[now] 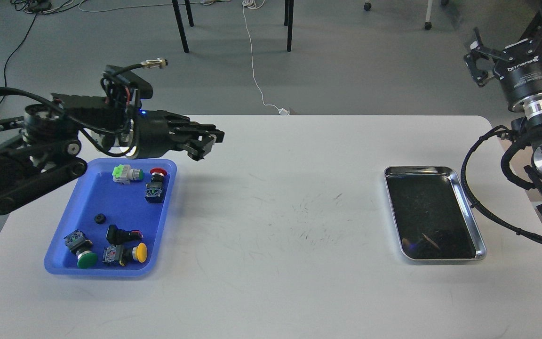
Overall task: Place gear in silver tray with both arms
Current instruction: 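Lift the black gear and carry it toward the table center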
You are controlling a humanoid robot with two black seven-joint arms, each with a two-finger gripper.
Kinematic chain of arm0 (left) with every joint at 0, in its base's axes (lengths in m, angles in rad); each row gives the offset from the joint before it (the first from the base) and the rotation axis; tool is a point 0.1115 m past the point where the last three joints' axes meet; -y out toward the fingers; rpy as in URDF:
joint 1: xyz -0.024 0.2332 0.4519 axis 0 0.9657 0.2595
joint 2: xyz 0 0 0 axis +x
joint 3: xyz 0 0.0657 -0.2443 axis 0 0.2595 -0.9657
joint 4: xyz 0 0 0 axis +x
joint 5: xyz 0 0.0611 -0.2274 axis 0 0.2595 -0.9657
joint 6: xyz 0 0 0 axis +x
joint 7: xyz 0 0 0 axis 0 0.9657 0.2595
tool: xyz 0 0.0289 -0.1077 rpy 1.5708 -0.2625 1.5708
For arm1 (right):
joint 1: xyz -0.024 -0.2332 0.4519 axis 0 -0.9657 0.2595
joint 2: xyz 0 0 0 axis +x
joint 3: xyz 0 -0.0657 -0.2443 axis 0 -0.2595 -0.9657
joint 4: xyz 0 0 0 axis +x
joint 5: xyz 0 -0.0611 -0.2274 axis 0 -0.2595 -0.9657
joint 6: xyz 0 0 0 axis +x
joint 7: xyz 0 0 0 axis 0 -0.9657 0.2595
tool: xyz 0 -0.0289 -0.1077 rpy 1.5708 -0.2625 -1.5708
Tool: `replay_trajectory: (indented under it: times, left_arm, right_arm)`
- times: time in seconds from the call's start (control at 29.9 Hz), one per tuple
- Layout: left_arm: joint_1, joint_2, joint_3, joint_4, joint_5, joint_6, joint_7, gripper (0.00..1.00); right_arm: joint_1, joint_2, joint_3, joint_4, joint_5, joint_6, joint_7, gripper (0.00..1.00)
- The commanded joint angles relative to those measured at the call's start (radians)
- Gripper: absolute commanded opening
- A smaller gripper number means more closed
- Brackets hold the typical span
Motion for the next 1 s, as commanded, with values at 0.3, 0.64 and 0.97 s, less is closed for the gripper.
replay_trajectory:
  times: [0.3,0.64,0.97]
  left_arm:
    - [0.082,-0.477,0.106,0.239,0.285,0.010,0.027,0.14]
    - [0.142,-0.593,0.107,0.361,0.302,0.025,0.082,0.19]
    - [0.149,-0.582,0.089,0.357,0.190,0.070,0.084,0.54]
  right_arm:
    - [0.059,-0.085,-0.004,0.000,-0.001,-0.005,-0.003,0.99]
    - [0.154,-0.068,-0.103,-0.009,-0.005,-0.046,-0.002,0.99]
    - [0.160,-0.084,-0.124,-0.009,-0.008,-0.048,-0.003,0.99]
